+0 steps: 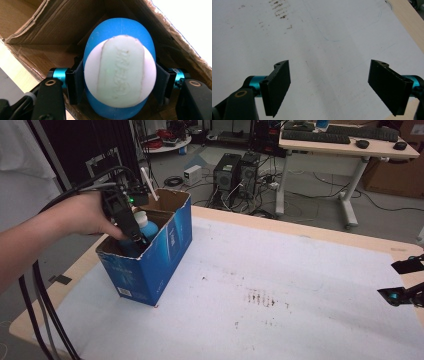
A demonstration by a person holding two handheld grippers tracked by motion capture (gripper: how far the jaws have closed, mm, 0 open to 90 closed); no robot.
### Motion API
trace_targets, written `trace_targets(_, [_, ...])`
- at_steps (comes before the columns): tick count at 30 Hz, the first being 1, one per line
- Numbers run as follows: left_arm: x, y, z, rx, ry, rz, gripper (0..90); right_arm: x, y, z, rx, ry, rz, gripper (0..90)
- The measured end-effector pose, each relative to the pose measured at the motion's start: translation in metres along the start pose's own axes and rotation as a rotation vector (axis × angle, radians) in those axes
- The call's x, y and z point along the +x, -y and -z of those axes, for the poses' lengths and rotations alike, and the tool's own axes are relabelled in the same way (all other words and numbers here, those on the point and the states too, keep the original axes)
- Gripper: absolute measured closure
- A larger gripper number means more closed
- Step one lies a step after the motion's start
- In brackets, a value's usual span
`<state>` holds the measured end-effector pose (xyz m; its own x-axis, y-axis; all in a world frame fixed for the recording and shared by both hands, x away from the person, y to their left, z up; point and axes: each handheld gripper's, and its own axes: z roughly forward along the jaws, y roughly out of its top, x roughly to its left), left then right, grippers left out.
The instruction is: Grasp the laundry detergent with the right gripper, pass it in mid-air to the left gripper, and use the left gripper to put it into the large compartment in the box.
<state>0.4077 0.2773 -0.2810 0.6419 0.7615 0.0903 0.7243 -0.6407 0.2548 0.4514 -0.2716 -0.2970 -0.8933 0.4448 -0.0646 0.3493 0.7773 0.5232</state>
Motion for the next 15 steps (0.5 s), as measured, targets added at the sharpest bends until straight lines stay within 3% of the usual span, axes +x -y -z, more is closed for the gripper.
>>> trace_targets(15, [0.0003, 0.0003, 0.0006, 0.011, 0.001, -0.001, 37.8, 0.0002, 0.0000, -0.0002, 0.002, -0.003, 0.003, 17.6])
